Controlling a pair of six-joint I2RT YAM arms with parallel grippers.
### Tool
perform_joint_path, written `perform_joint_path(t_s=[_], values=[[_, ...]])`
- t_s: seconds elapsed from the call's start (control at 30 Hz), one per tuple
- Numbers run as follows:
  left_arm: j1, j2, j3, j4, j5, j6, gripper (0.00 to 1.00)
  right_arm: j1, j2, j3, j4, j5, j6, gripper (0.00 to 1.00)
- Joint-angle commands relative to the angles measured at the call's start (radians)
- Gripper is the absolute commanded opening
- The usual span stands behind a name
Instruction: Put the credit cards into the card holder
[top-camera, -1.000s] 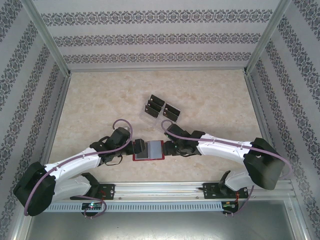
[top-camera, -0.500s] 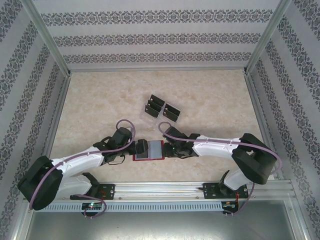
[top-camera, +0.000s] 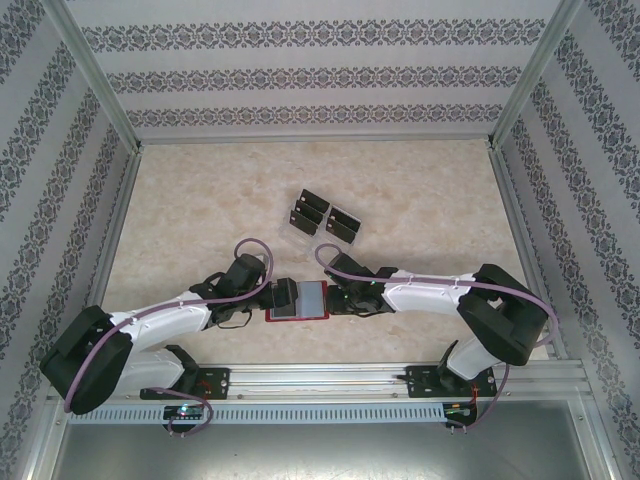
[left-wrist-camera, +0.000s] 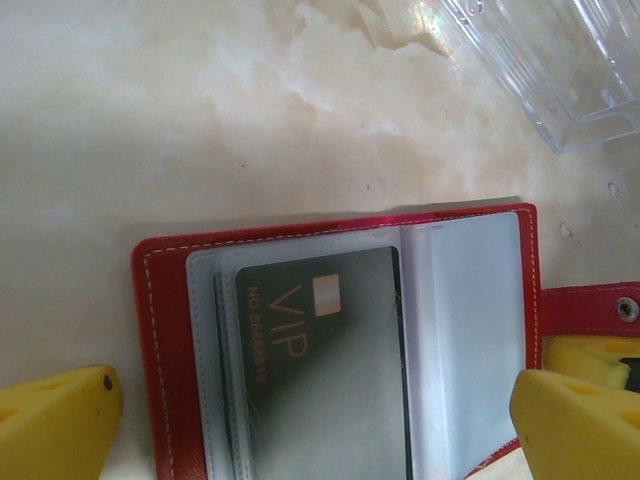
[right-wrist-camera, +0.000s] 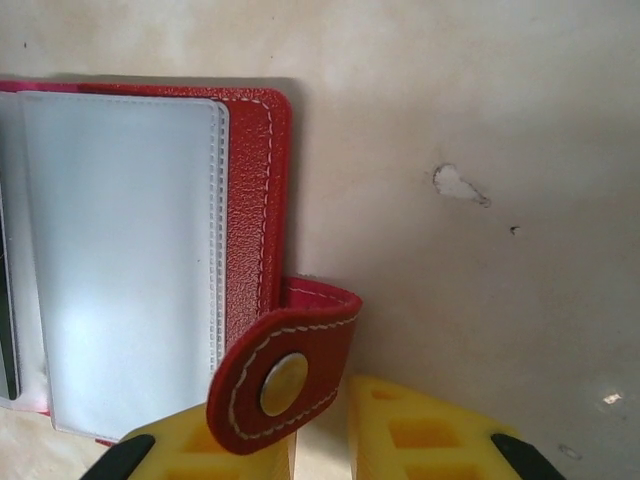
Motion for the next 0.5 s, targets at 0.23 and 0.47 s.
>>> perform_joint_path(t_s=[0.23, 0.47], values=[[-0.038, 0.005, 0.049, 0.116, 0.059, 0.015, 1.0, -0.004, 0.055, -0.018, 0.06, -0.029, 0.012, 0.19], [-0.074, -0.059, 0.061, 0.138, 0.056, -0.005, 1.0, -0.01, 0.049, -0.008, 0.048, -0.031, -0.003, 0.2]])
